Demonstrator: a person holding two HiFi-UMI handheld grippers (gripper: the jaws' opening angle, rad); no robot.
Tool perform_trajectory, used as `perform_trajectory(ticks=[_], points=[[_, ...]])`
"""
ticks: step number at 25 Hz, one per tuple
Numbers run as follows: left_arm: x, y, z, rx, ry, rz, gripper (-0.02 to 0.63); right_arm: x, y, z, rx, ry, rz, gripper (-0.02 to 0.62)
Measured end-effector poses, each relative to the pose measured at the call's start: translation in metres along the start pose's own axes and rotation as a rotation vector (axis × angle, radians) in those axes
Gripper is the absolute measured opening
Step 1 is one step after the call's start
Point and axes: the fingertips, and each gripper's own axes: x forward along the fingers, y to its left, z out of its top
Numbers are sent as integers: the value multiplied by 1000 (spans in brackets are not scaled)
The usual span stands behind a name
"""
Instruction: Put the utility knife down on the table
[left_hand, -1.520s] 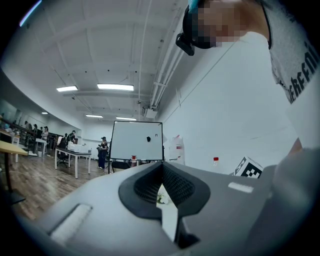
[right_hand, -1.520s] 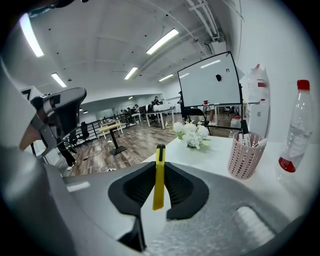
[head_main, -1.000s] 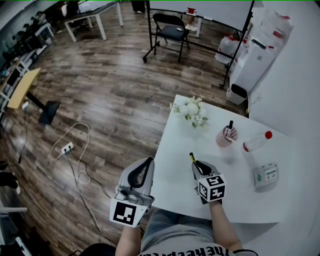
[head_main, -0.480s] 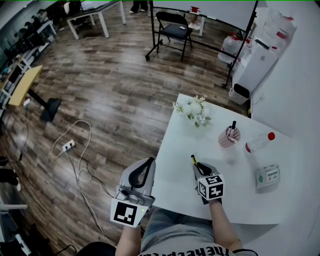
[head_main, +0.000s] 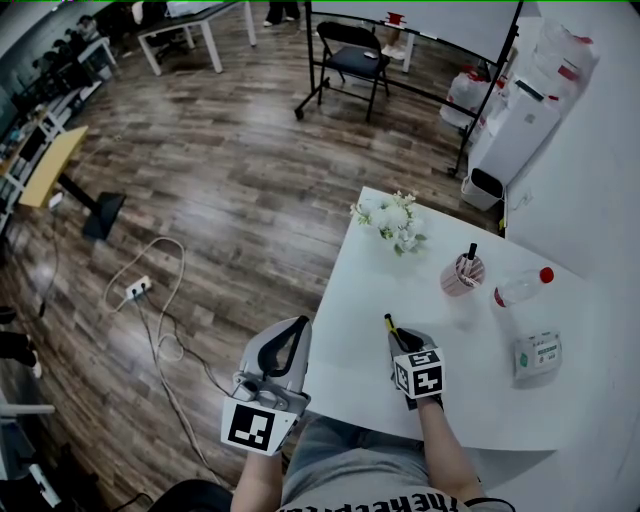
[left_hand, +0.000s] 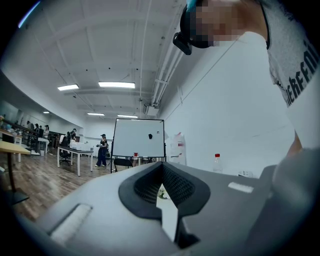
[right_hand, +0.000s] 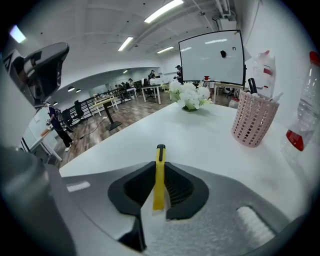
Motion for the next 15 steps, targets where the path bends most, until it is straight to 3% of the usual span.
perform_trajectory(ticks=[15], points=[[-3,-3,-1,5,0,1,15,4,1,-4,-40,20,-16,73]])
